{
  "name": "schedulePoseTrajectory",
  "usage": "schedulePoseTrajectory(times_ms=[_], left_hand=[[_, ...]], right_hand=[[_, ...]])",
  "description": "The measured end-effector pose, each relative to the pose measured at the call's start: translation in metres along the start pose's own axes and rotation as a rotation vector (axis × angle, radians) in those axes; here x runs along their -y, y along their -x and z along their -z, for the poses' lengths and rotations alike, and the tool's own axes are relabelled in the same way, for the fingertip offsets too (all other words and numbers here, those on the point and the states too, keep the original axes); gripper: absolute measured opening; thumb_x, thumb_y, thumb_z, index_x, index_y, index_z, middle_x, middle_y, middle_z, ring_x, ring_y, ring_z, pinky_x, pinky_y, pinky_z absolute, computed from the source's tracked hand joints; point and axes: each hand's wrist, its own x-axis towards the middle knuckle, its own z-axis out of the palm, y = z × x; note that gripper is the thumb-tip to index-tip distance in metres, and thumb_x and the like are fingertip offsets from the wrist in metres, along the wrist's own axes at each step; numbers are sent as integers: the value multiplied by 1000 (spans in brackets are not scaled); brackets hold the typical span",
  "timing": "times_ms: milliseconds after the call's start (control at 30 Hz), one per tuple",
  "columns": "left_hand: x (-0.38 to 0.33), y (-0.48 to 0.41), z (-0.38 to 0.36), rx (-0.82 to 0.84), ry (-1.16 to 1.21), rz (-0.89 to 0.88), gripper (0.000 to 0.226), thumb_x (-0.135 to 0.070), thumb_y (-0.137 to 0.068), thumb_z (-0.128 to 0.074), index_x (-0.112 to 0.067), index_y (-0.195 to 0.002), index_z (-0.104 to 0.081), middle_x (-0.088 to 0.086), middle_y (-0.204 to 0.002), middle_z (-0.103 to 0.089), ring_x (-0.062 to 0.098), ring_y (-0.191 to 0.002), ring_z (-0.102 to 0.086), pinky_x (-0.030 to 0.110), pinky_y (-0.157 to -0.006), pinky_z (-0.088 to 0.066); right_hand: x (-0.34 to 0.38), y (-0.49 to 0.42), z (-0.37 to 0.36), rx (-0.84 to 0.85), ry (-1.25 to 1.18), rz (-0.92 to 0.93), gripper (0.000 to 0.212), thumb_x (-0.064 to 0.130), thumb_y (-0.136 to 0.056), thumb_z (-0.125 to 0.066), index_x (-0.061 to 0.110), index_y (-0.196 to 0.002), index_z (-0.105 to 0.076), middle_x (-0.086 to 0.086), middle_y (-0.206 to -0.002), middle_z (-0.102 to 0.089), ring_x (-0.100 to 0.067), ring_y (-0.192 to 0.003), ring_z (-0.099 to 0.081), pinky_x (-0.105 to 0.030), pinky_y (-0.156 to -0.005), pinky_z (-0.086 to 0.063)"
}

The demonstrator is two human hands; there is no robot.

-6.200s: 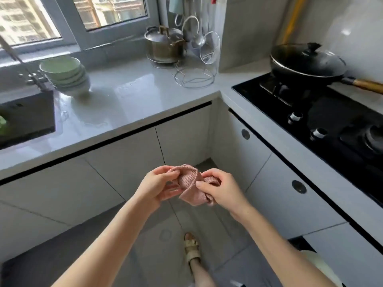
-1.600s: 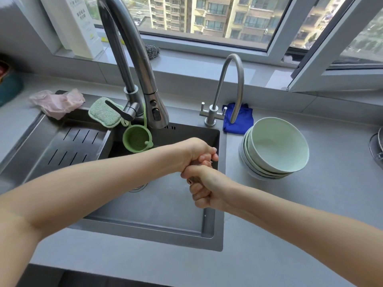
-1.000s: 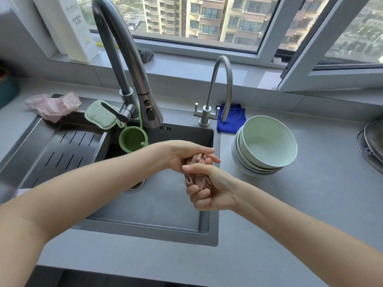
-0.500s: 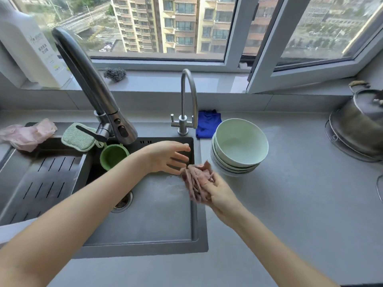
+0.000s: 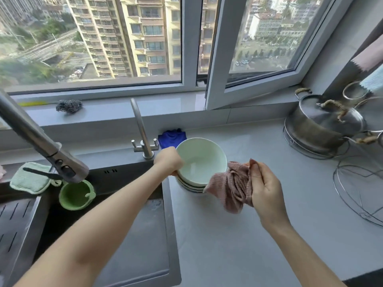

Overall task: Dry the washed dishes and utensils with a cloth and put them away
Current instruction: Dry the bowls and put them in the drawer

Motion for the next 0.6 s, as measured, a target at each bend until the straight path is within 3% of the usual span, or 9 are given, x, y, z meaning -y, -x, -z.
schedulePoseTrajectory(times_ms=[100,167,233,300,433,500,600], left_hand=[[-3,-4,2,32,-130,-6,21,6,-66,-44,-12,-53,-42,0,-41,-46,9,-20,-37,12,-25,-23],[-5,-7,0,11,-123,-15,22,6,-68,-43,-12,-55,-45,1,-42,-48,8,-18,-39,13,-26,-31],[-8,-8,1,-22,-57,-46,21,3,-70,-39,-14,-65,-49,2,-49,-55,15,-33,-54,24,-41,-52],[-10,-7,3,-38,7,-65,25,1,-69,-35,-17,-70,-52,1,-53,-56,20,-40,-57,30,-47,-56],[-12,-2,3,-83,53,-89,52,3,-65,-32,-14,-104,-62,12,-68,-66,27,-48,-59,36,-48,-55],[-11,-1,2,-88,55,-99,60,5,-64,-33,-19,-112,-60,14,-74,-68,26,-47,-57,36,-45,-52],[-8,-1,3,-56,164,-76,61,3,-64,-34,-34,-106,-59,5,-61,-60,21,-35,-51,22,-32,-37]], right_hand=[[-6,-10,14,22,-51,-105,35,33,-102,-40,8,-95,-63,-24,-99,-65,-43,-91,-60,-57,-76,-51],[-12,-16,19,37,-51,-157,34,31,-102,-40,10,-96,-66,-16,-96,-70,-35,-90,-65,-50,-77,-54],[-19,-24,21,48,-2,-197,35,28,-102,-43,4,-91,-66,-4,-72,-69,-18,-65,-62,-31,-59,-51],[-25,-32,21,73,41,-271,40,30,-100,-47,-1,-80,-64,5,-49,-53,-10,-47,-47,-24,-46,-37],[-36,-47,17,160,133,-400,47,43,-90,-58,10,-57,-52,-2,-51,-48,-21,-56,-46,-33,-59,-35],[-38,-52,13,212,151,-444,48,43,-88,-61,2,-65,-53,-8,-60,-49,-22,-60,-47,-35,-60,-35],[-39,-60,7,298,119,-504,47,36,-88,-63,-10,-86,-60,-13,-68,-57,-24,-63,-52,-34,-59,-38]])
